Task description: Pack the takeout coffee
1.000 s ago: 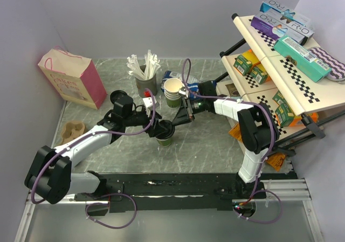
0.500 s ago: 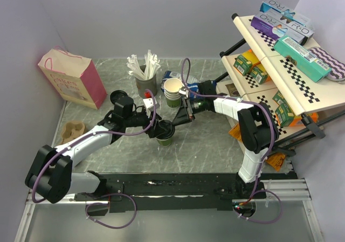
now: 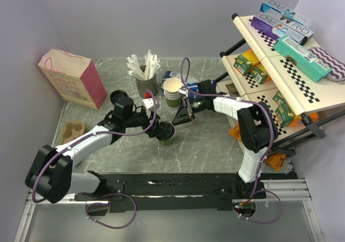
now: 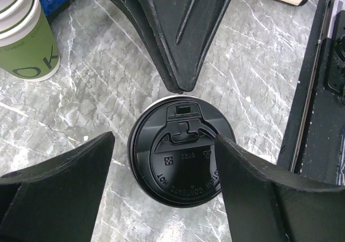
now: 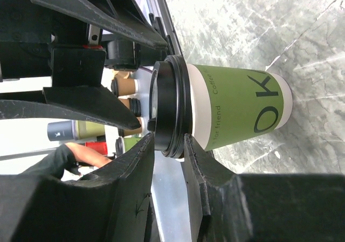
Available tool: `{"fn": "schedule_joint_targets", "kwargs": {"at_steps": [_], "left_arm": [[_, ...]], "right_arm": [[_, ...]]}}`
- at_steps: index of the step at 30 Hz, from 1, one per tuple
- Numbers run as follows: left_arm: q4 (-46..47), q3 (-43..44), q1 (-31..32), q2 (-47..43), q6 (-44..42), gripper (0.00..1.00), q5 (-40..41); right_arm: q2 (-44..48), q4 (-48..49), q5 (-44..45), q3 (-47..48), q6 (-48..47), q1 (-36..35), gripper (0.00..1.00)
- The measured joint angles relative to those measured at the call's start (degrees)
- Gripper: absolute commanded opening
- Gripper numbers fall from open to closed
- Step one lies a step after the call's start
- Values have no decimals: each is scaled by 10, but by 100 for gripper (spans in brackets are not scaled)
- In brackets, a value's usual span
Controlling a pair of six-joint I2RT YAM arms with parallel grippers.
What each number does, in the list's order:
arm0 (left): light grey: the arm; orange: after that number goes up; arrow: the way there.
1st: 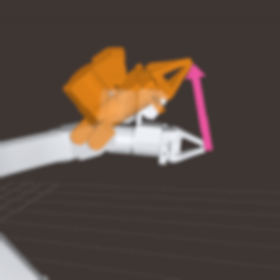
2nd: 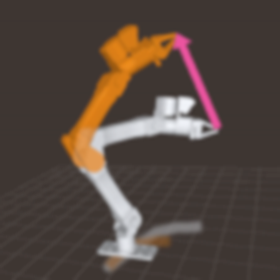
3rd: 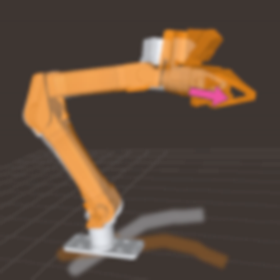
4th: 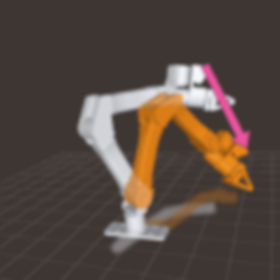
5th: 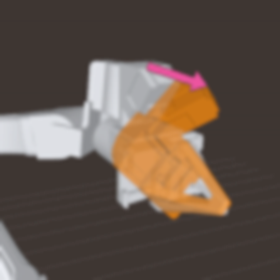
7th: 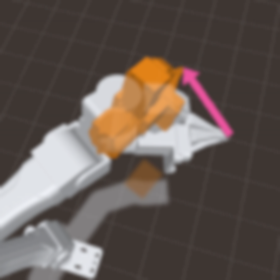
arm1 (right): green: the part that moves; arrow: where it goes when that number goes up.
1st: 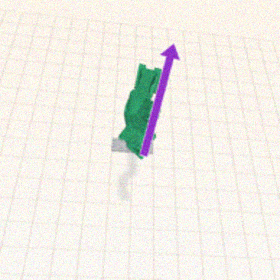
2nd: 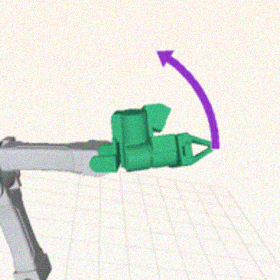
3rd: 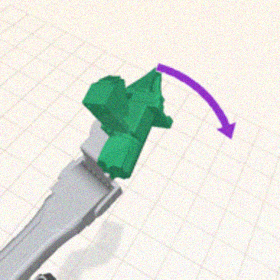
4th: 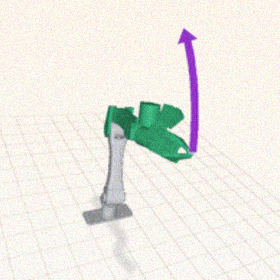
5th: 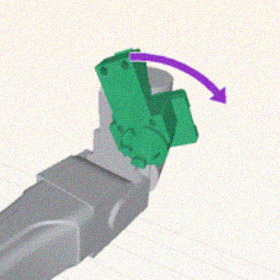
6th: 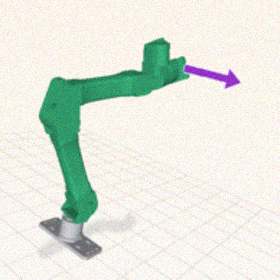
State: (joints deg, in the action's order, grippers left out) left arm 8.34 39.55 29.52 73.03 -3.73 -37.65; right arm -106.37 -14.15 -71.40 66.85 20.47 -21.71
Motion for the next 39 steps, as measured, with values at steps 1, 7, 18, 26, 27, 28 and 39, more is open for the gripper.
{"fn": "schedule_joint_targets", "kwargs": {"at_steps": [1, 7, 18, 26, 27, 28, 39], "left_arm": [[0, 0, 0, 0, 0, 81, 0], [0, 0, 0, 8, -1, 81, 1], [6, 0, 1, 31, -2, 81, 0], [7, 12, 1, 48, -2, 80, 0], [5, 15, 1, 51, -2, 80, 0], [4, 16, 1, 52, -2, 80, -1], [3, 23, 1, 60, -2, 80, -2]], "right_arm": [[0, -2, 0, 0, -1, 0, 36], [-8, -8, 1, 1, -7, 0, 37], [-3, -39, 15, 22, -46, 5, 41], [-3, -64, 28, 19, -62, 12, 46], [-3, -62, 28, 16, -60, 13, 46], [-3, -61, 28, 13, -59, 13, 46], [49, -47, 53, -7, -65, 14, 47]]}}
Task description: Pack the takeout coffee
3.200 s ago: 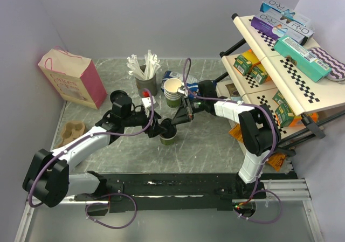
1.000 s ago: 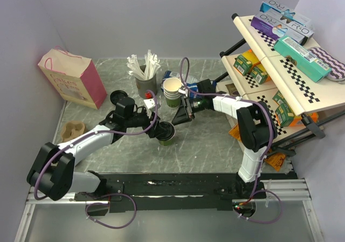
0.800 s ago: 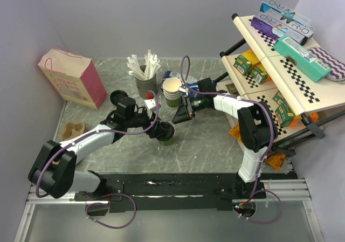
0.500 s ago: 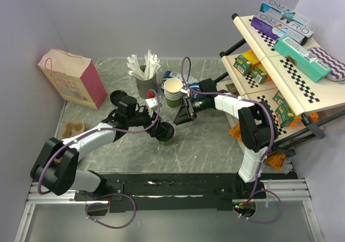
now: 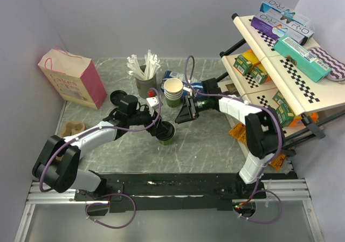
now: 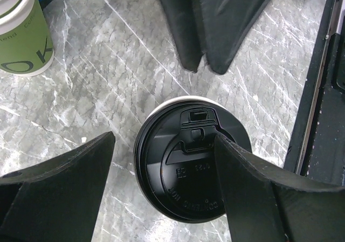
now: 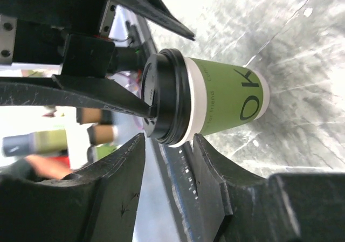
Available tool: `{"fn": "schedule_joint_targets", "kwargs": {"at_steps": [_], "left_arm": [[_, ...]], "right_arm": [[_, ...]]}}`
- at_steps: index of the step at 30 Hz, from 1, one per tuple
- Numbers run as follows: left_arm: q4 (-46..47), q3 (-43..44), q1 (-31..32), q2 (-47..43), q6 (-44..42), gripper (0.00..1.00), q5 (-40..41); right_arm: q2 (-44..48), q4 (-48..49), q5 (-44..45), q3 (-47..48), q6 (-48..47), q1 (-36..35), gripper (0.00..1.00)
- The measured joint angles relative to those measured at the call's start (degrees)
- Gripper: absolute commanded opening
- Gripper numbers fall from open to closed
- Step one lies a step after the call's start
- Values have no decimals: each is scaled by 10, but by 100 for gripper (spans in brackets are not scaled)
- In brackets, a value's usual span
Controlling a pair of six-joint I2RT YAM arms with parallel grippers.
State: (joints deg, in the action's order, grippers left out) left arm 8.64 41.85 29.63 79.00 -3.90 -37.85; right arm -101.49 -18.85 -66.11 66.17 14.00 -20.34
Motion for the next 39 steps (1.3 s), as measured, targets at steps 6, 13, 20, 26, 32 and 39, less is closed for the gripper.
{"fn": "schedule_joint_targets", "kwargs": {"at_steps": [6, 13, 20, 26, 32, 39], "left_arm": [[0, 6, 0, 7, 0, 80, 0], [-6, 15, 0, 14, -1, 80, -2], [-14, 32, 0, 29, -2, 80, -3], [-26, 44, 0, 36, -11, 79, -3], [-32, 50, 0, 39, -12, 79, -3], [-33, 56, 0, 46, -10, 79, -4]], "right_arm": [[72, 17, 93, -42, -2, 0, 29], [73, 16, 201, -48, -15, -4, 14], [62, 47, 240, -63, -8, -33, 13], [35, 60, 245, -64, 1, -57, 14], [24, 64, 244, -64, 4, -61, 15], [21, 71, 236, -64, 5, -66, 16]]}}
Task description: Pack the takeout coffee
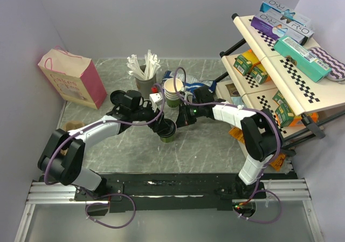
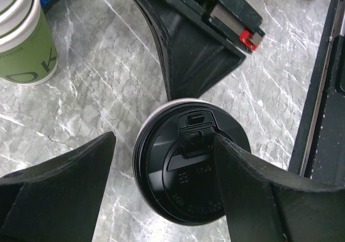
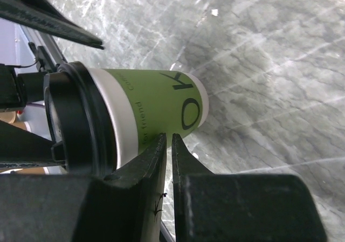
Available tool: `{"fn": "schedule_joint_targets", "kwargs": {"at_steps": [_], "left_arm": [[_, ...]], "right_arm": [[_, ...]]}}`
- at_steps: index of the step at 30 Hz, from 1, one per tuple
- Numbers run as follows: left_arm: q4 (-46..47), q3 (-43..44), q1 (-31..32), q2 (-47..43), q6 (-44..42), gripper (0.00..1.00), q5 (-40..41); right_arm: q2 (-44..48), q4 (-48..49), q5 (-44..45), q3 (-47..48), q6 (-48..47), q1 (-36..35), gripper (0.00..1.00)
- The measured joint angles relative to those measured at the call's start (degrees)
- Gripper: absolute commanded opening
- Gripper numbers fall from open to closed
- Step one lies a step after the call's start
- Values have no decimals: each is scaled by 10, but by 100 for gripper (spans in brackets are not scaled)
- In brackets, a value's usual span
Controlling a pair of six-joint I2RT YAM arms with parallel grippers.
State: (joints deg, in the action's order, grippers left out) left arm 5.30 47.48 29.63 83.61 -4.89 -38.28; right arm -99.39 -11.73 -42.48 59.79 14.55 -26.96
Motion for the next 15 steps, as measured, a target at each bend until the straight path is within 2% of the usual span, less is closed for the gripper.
{"fn": "schedule_joint_targets", "kwargs": {"at_steps": [15], "left_arm": [[0, 4, 0, 7, 3, 79, 2]], "right_arm": [[-4, 4, -4, 5, 0, -9, 20]]}}
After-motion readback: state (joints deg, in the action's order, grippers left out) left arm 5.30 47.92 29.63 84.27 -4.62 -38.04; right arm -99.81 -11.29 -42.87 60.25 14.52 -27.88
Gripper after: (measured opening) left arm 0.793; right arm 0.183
